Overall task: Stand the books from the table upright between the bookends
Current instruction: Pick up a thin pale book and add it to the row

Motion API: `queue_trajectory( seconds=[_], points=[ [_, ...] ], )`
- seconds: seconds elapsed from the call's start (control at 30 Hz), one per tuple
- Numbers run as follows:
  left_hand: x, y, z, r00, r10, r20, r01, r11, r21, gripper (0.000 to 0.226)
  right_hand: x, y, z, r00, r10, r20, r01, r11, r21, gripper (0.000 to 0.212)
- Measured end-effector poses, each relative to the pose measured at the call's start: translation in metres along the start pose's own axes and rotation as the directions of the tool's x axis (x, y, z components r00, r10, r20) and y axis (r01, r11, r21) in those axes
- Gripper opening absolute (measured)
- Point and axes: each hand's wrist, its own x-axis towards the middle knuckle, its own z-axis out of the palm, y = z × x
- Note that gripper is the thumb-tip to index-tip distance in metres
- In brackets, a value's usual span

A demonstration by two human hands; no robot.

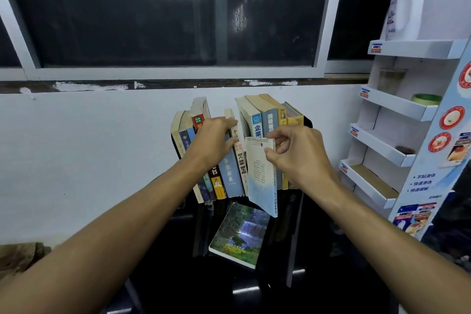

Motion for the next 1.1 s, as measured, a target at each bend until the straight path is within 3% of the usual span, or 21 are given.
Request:
queue_trajectory(
  seconds=[0.43,1.1],
  points=[
    [0.001,-0.002,0.000,0.997,-0.072,-0.014,0.071,0.997,-0.043,0.045,0.022,-0.002,0.026,0.993,-0.116,-0.030,0.112,0.989,-0.094,0.026],
    [-0.003,-0.007,0.006,0.995,-0.071,-0.068,0.065,0.994,-0.091,0.044,0.006,0.030,0.085,0.944,-0.287,-0.160,0.298,0.953,0.049,0.023]
  ],
)
